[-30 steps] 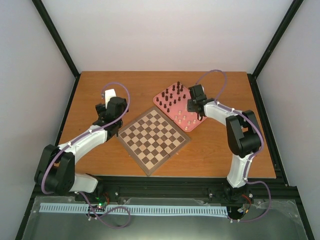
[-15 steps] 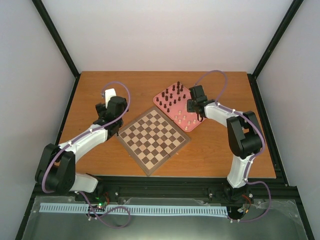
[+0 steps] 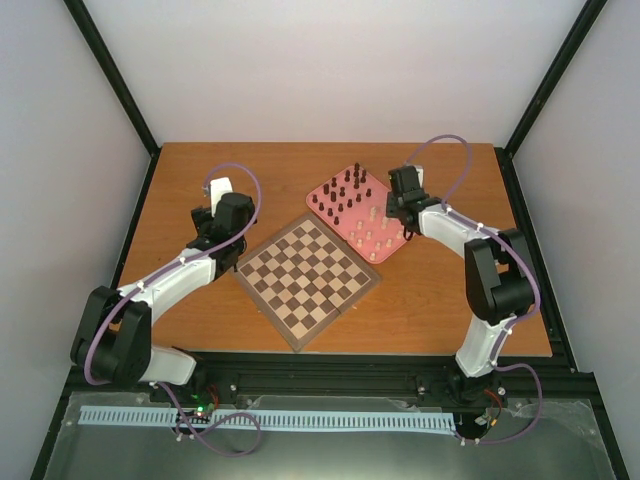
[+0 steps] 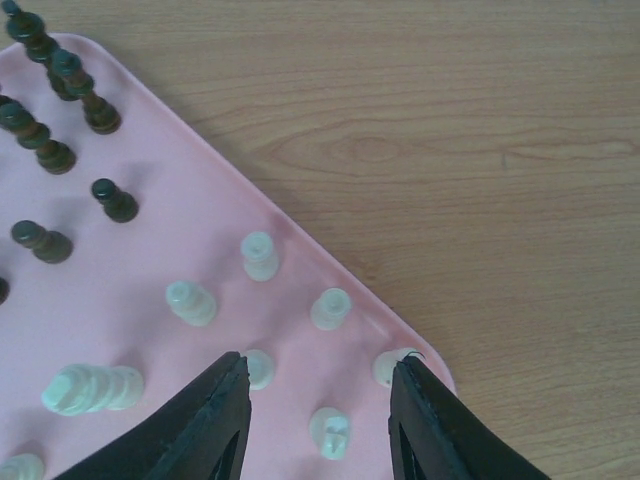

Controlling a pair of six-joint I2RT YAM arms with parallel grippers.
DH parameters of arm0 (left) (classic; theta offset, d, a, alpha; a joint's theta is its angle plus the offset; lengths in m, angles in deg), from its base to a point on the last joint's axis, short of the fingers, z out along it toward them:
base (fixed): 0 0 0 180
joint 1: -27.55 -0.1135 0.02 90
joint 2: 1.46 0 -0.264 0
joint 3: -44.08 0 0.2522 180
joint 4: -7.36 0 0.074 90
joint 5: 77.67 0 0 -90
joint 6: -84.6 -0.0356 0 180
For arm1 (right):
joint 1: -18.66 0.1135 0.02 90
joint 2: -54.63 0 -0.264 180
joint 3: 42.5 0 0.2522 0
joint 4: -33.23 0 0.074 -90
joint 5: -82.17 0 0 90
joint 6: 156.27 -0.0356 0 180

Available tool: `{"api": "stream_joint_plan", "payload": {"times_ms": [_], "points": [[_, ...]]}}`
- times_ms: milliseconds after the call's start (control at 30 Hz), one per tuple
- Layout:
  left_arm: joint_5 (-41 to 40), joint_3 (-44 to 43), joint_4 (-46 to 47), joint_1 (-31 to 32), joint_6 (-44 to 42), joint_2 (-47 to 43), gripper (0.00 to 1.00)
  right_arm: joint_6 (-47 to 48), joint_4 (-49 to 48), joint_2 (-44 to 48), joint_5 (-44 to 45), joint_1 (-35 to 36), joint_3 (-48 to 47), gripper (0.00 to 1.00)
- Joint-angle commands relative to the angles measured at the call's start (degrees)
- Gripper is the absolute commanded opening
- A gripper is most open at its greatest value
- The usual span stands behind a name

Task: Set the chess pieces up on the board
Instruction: Pick up the chess piece from the storage box.

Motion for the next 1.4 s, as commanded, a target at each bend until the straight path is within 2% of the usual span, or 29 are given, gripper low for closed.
{"api": "stream_joint_plan", "payload": {"times_ms": [0, 233, 367, 433, 533, 867, 1367], "points": [[-1.0, -2.4, -0.1, 0.4, 0.9, 0.1, 1.0, -1.3, -0.8, 0.6, -0.5, -1.6, 1.0, 0.4], [-1.1, -2.4, -0.6, 0.4, 0.9, -0.6, 1.0, -1.0, -0.8, -0.7, -4.5, -4.0, -1.9, 0.38], [-1.1, -2.7, -1.1, 0.4, 1.1, -0.8, 1.0, -0.9, 1.6, -3.1, -5.6, -5.2, -6.3, 0.29], [-1.4, -2.8, -1.2, 0.5, 1.1, -1.0, 1.0, -0.6, 2.1, -3.7, -7.0, -5.3, -7.3, 0.27], [-1.7, -2.8, -1.3, 0.4, 1.1, -1.1, 1.0, 0.2, 2.0, -3.7, -9.7, -4.8, -6.9, 0.28], [-2.0, -2.8, -1.2, 0.5, 1.4, 0.0, 1.0, 3.2, 4.4, -2.3, -8.4, -0.1, -4.6, 0.36], [-2.6, -3.2, -0.9, 0.4, 1.3, 1.4, 1.0, 4.1, 5.6, -7.6, -10.0, 2.1, -6.3, 0.36]]}}
